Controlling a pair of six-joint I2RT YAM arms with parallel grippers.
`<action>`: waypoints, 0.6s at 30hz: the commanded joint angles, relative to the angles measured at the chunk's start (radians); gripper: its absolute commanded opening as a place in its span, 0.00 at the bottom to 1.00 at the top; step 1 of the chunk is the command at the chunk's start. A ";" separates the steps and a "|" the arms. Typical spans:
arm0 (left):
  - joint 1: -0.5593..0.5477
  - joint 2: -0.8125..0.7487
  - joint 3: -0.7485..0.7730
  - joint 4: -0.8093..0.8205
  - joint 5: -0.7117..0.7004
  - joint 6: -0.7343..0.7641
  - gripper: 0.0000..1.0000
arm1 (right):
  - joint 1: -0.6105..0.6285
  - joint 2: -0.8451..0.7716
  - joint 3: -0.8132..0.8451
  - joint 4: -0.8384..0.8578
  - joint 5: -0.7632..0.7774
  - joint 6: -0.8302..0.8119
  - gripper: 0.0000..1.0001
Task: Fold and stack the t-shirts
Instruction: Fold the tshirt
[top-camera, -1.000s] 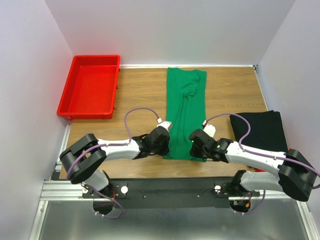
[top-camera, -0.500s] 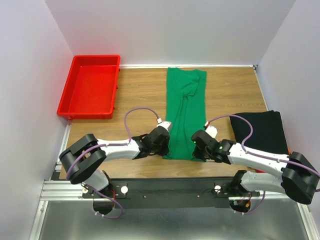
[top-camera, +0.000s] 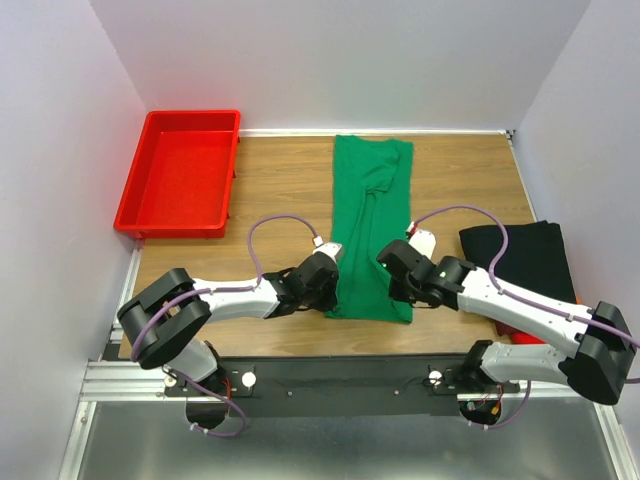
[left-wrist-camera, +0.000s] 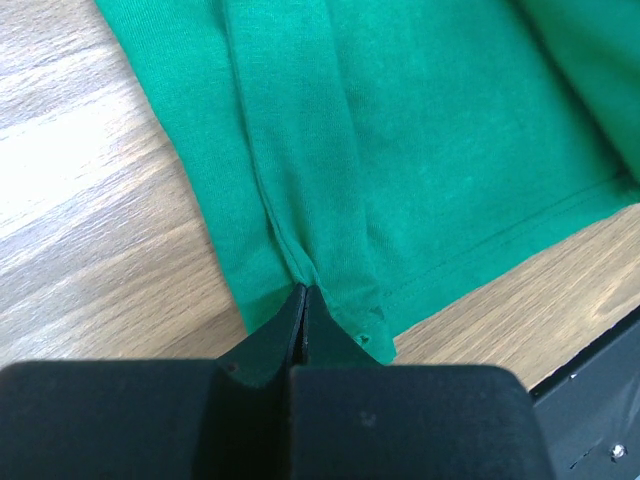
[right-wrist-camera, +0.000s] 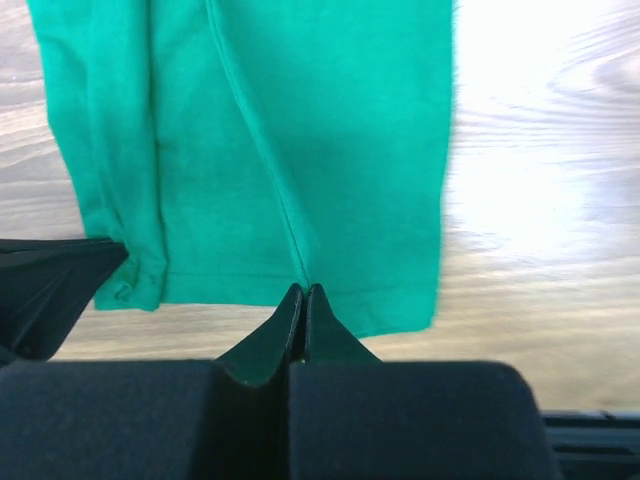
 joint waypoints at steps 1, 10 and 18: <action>0.009 -0.025 0.002 -0.030 -0.005 0.022 0.00 | -0.004 -0.004 0.086 -0.209 0.118 -0.032 0.02; 0.015 -0.037 0.011 -0.067 -0.004 0.035 0.00 | -0.002 0.007 0.208 -0.347 0.152 -0.071 0.00; 0.021 -0.031 0.011 -0.070 -0.001 0.044 0.00 | 0.028 0.126 0.228 -0.312 0.126 -0.105 0.00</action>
